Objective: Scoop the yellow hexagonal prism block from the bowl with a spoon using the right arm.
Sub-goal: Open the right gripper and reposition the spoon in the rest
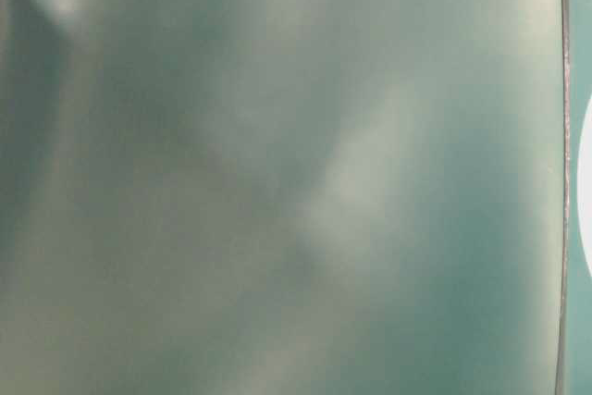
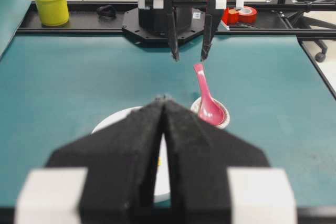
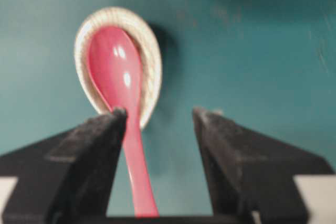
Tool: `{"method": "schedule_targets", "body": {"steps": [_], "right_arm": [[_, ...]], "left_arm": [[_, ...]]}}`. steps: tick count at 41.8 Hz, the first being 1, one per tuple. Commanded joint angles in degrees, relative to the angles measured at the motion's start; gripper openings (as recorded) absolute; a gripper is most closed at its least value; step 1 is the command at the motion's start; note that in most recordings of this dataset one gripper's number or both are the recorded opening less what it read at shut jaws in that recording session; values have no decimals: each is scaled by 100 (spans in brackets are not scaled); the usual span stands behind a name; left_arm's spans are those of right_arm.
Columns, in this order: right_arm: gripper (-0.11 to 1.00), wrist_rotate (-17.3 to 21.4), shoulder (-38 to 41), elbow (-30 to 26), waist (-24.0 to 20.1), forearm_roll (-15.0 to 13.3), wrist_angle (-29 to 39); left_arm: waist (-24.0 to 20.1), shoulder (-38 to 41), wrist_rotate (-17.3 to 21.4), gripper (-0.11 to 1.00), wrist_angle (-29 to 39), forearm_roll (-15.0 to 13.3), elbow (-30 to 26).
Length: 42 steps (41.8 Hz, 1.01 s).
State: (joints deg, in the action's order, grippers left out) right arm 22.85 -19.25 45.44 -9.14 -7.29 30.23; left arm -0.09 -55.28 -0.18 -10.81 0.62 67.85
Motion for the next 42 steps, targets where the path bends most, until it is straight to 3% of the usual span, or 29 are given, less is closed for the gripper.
{"method": "schedule_targets", "body": {"steps": [1, 11, 21, 33, 42], "right_arm": [[57, -9, -123, 132, -26, -158, -686], [57, -9, -123, 861, -26, -422, -2742], [57, -18, -114, 1538, -26, -439, -4289], [57, -26, 202, 2136, 9, -281, -5476], [57, -158, 633, 2584, 26, 9, -6521]], "left_arm": [[0, 26, -9, 1, -26, 18, -114], [-9, 35, 0, 1, -35, 18, -123], [-9, 44, 0, 1, -35, 18, -114], [-9, 53, 0, 1, -35, 18, -114], [0, 62, 0, 1, -62, 18, -114]]}}
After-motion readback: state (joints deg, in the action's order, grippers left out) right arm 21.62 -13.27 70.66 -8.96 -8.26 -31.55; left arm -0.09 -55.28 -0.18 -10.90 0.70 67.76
